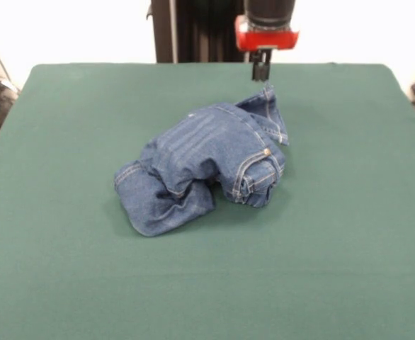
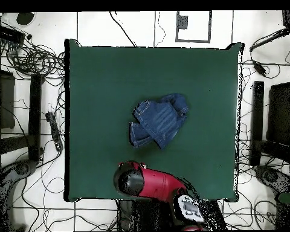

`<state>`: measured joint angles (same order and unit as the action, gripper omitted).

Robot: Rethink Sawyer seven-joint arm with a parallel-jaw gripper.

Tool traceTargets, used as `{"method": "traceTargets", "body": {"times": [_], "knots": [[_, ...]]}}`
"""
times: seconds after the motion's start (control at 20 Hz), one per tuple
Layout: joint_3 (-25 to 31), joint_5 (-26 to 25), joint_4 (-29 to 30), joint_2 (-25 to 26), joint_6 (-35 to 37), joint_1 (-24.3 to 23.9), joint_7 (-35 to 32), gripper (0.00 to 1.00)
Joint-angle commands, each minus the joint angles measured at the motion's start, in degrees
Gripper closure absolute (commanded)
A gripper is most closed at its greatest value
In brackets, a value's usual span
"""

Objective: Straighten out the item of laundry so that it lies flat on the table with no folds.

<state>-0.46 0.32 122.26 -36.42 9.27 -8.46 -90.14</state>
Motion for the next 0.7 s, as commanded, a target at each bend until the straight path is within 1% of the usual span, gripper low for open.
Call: {"method": "traceTargets", "body": {"times": [0.05, 0.2, 0.35, 0.5, 0.7], "knots": [[5.88, 1.05, 6.94, -6.73, 4.24, 0.58, -10.52, 1.00], [7.75, -0.89, 9.97, -7.63, 0.94, -1.71, -9.19, 1.00], [7.79, -2.34, 12.15, -8.45, -0.88, -3.32, -8.48, 1.00], [7.41, -3.50, 12.58, -8.40, -1.54, -4.27, -7.76, 1.00], [7.22, -5.05, 13.48, -7.11, -3.42, -5.46, -8.15, 1.00]]}}
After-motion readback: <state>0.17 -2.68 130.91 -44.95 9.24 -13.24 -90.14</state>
